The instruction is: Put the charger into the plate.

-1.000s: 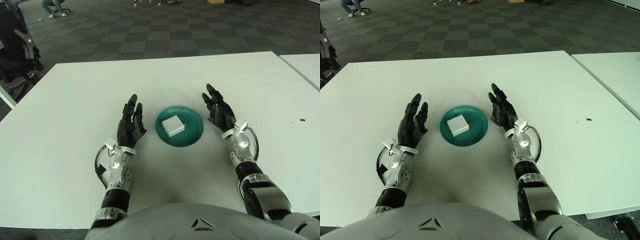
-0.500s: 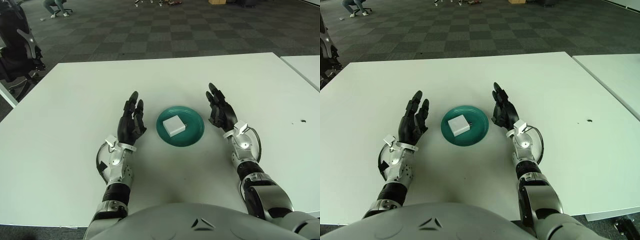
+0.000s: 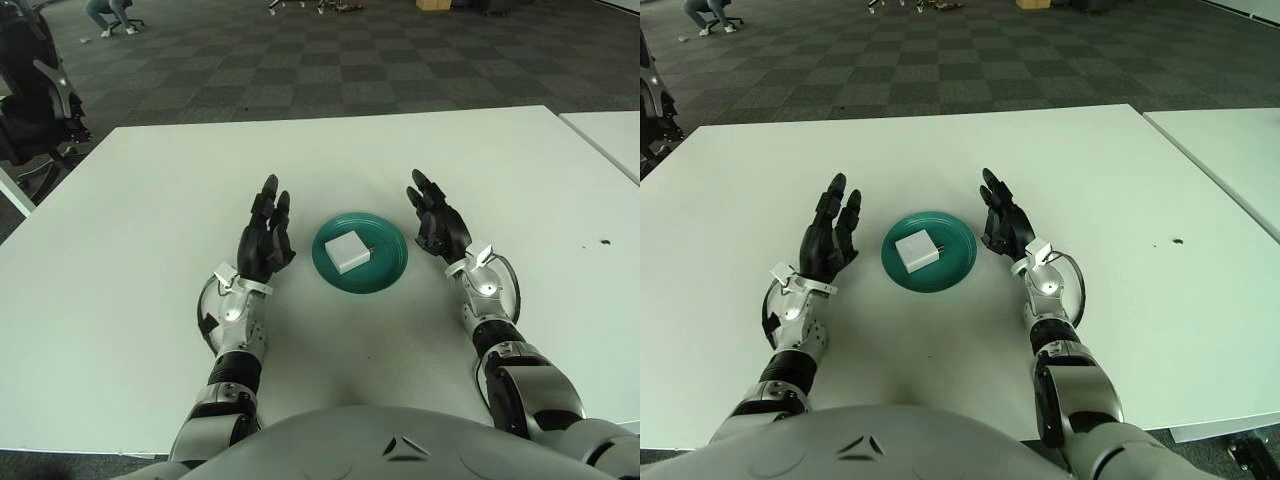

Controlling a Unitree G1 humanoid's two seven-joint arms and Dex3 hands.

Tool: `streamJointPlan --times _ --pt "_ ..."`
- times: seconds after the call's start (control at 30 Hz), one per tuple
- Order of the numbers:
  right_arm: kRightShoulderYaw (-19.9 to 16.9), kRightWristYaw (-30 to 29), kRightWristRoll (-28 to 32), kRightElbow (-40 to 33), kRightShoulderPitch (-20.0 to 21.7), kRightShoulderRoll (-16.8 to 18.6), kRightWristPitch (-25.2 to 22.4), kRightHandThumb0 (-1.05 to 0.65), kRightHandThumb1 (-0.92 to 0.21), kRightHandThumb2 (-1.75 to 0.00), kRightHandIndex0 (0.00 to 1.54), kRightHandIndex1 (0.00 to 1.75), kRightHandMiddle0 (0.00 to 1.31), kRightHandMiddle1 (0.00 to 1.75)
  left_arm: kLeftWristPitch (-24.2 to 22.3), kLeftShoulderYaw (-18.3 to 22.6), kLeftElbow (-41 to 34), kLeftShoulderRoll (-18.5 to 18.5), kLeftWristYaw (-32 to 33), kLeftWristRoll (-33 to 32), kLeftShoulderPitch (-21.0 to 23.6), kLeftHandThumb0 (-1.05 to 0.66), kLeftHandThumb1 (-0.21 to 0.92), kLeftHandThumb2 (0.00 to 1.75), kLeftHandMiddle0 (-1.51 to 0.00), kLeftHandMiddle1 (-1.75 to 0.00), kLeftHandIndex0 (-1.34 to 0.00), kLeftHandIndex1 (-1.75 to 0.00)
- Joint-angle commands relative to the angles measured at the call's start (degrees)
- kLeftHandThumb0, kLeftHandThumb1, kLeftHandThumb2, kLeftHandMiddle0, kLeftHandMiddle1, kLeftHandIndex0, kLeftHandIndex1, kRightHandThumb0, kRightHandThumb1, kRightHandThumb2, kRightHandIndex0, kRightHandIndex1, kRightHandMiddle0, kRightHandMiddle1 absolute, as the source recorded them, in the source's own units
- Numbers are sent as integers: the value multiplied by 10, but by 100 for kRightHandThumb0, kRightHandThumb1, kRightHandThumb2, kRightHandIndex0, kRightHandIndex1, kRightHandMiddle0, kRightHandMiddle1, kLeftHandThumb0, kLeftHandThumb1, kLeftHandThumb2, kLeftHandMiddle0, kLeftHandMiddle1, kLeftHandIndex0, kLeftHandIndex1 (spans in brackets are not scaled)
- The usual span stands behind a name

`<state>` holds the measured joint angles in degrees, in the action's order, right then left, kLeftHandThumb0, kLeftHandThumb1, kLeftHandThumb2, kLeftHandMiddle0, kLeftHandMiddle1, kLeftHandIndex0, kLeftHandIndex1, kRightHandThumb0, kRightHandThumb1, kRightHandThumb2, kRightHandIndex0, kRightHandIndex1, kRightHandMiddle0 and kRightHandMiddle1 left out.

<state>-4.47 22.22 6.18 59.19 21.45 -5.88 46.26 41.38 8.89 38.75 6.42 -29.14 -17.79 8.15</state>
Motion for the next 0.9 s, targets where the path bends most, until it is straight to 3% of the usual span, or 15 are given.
streamJointPlan --times 0.0,0.57,0.87 --pt "-11 -13 7 91 -80 58 -27 -105 -92 -105 0 0 0 0 33 20 117 2 13 10 -84 -105 92 89 0 0 0 0" --pt "-65 -5 27 113 -69 85 -52 -105 -92 -103 0 0 0 0 45 36 160 -11 31 32 -63 -105 92 101 0 0 0 0" --pt "-91 -3 37 103 -69 99 -72 -105 -92 -106 0 0 0 0 90 24 165 -22 67 81 -56 -105 92 104 0 0 0 0"
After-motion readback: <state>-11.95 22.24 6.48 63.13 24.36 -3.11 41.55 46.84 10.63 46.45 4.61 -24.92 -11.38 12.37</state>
